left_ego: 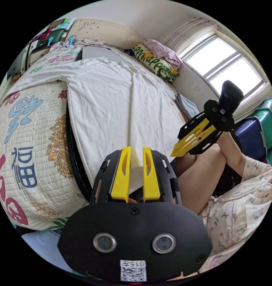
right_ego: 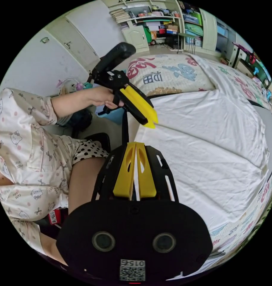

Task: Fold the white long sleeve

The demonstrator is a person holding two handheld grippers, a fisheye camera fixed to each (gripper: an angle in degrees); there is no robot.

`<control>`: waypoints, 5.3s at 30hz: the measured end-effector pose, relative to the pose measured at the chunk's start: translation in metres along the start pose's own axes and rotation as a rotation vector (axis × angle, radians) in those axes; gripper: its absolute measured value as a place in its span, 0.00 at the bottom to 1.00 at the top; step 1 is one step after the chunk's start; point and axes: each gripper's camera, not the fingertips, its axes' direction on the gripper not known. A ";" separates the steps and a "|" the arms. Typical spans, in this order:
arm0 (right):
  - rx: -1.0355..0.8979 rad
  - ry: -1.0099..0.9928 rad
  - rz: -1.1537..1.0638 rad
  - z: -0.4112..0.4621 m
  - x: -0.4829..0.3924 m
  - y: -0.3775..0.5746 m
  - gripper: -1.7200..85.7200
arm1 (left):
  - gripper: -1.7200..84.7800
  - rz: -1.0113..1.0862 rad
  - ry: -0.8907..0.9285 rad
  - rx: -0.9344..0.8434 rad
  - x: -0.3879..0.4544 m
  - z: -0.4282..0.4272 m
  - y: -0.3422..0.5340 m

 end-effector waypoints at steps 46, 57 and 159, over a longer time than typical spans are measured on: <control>0.005 -0.086 0.316 0.200 0.144 0.168 0.01 | 0.02 0.314 -0.373 0.779 -0.164 -0.138 -0.262; 0.381 -0.217 0.351 0.044 0.154 0.206 0.01 | 0.03 0.904 -0.488 0.028 0.013 0.180 -0.114; 0.368 -0.049 1.121 -0.289 0.133 -0.200 0.21 | 0.03 0.972 -0.340 0.196 -0.048 0.593 0.294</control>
